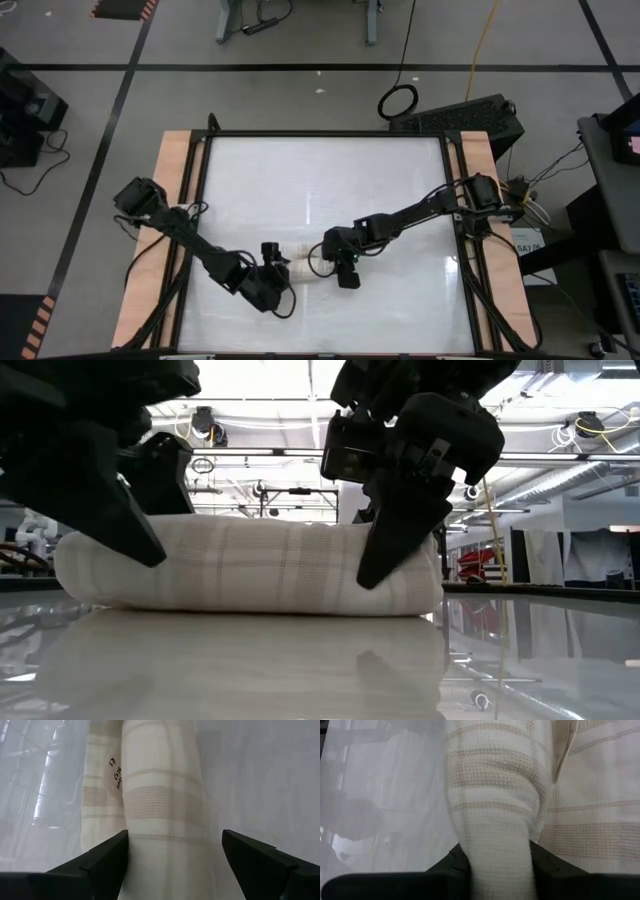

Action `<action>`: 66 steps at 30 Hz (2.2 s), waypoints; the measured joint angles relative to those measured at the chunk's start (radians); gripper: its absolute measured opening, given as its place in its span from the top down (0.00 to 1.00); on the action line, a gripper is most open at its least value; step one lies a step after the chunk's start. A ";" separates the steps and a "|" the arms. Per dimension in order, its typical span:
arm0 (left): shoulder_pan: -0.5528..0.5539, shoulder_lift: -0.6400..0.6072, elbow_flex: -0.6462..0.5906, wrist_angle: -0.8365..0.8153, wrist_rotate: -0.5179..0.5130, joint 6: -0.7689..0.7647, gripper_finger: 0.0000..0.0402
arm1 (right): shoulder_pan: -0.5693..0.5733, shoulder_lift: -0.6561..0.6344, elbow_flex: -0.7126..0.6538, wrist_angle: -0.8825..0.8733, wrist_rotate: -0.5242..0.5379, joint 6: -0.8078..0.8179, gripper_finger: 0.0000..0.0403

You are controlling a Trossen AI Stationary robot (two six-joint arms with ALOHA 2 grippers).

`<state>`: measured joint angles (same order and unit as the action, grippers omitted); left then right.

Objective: Roll towel
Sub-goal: Roll the white towel

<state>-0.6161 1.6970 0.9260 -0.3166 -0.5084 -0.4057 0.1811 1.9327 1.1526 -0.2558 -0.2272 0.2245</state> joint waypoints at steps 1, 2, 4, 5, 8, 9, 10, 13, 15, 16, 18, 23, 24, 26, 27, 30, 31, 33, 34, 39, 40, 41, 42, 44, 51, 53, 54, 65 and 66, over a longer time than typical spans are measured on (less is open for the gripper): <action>0.001 0.003 0.000 0.000 0.003 -0.002 0.22 | -0.001 0.000 0.000 0.000 -0.001 0.000 0.76; 0.004 0.004 0.000 0.000 0.004 -0.005 0.24 | -0.003 0.000 0.000 0.000 -0.009 0.000 0.76; 0.008 0.004 0.000 0.001 0.006 -0.007 0.30 | -0.005 0.000 0.000 -0.001 -0.018 0.000 0.76; 0.011 0.004 0.000 0.000 0.006 -0.008 0.34 | -0.005 0.000 -0.001 -0.001 -0.017 0.000 0.76; 0.016 -0.004 0.000 -0.016 0.011 -0.032 0.50 | -0.005 0.000 -0.001 -0.001 -0.015 0.000 0.76; 0.017 -0.004 0.001 -0.021 0.016 -0.033 0.56 | -0.005 0.000 -0.001 -0.001 -0.015 0.000 0.76; 0.018 -0.004 0.001 -0.028 0.023 -0.033 0.63 | -0.005 0.000 -0.001 -0.001 -0.013 0.000 0.75; 0.021 -0.004 0.002 -0.031 0.033 -0.033 0.81 | -0.003 0.000 -0.001 -0.002 -0.011 -0.002 0.73; 0.024 -0.004 0.002 -0.031 0.038 -0.032 0.90 | 0.002 0.000 -0.001 -0.002 -0.008 -0.019 0.70; 0.028 -0.004 0.002 -0.031 0.048 -0.033 0.90 | 0.005 0.000 -0.001 -0.003 -0.007 -0.029 0.69; 0.043 -0.004 0.002 -0.031 0.078 -0.048 0.90 | 0.013 0.000 -0.001 -0.004 0.002 -0.063 0.65; 0.093 -0.005 0.004 -0.023 0.203 -0.097 0.89 | 0.049 -0.031 -0.003 -0.053 0.119 -0.103 0.52; 0.102 -0.005 0.004 -0.021 0.223 -0.102 0.88 | 0.057 -0.044 -0.004 -0.072 0.148 -0.108 0.49; 0.115 -0.006 0.004 -0.017 0.246 -0.102 0.85 | 0.075 -0.076 -0.004 -0.117 0.208 -0.112 0.44; 0.121 -0.006 0.004 -0.015 0.255 -0.097 0.84 | 0.084 -0.094 -0.005 -0.136 0.237 -0.112 0.41; 0.135 -0.006 0.003 -0.002 0.278 -0.083 0.83 | 0.120 -0.141 -0.005 -0.186 0.316 -0.109 0.36; 0.139 -0.006 0.003 -0.001 0.285 -0.083 0.83 | 0.133 -0.154 -0.005 -0.198 0.337 -0.106 0.35; 0.151 -0.005 0.003 0.000 0.309 -0.083 0.83 | 0.164 -0.178 -0.005 -0.225 0.370 -0.093 0.33; 0.154 -0.006 0.003 0.001 0.321 -0.084 0.83 | 0.177 -0.189 -0.005 -0.237 0.383 -0.085 0.33; 0.173 -0.005 0.002 0.007 0.373 -0.088 0.82 | 0.262 -0.212 -0.004 -0.267 0.544 -0.063 0.33; 0.176 -0.005 0.002 0.011 0.384 -0.093 0.82 | 0.281 -0.212 -0.004 -0.268 0.585 -0.060 0.33; 0.180 -0.005 0.002 0.018 0.397 -0.096 0.82 | 0.301 -0.211 -0.004 -0.267 0.628 -0.057 0.33; 0.183 -0.005 0.002 0.024 0.408 -0.106 0.82 | 0.321 -0.208 -0.004 -0.265 0.673 -0.054 0.33; 0.190 -0.009 0.001 0.026 0.423 -0.121 0.82 | 0.363 -0.198 -0.003 -0.254 0.749 -0.052 0.33; 0.207 -0.027 0.000 0.041 0.464 -0.238 0.82 | 0.478 -0.122 0.000 -0.141 0.980 -0.084 0.34; 0.208 -0.033 0.000 0.041 0.464 -0.265 0.82 | 0.487 -0.086 0.000 -0.112 0.990 -0.091 0.34; 0.208 -0.034 -0.001 0.043 0.465 -0.270 0.82 | 0.488 -0.069 0.000 -0.098 0.991 -0.091 0.34; 0.209 -0.034 -0.001 0.066 0.458 -0.336 0.82 | 0.459 0.042 0.000 -0.005 1.120 -0.223 0.32; 0.209 -0.034 -0.001 0.067 0.456 -0.345 0.82 | 0.453 0.043 0.000 0.000 1.120 -0.234 0.32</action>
<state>-0.4072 1.6630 0.9253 -0.2497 -0.0526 -0.7504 0.6339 1.9755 1.1522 -0.2562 0.8925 -0.0098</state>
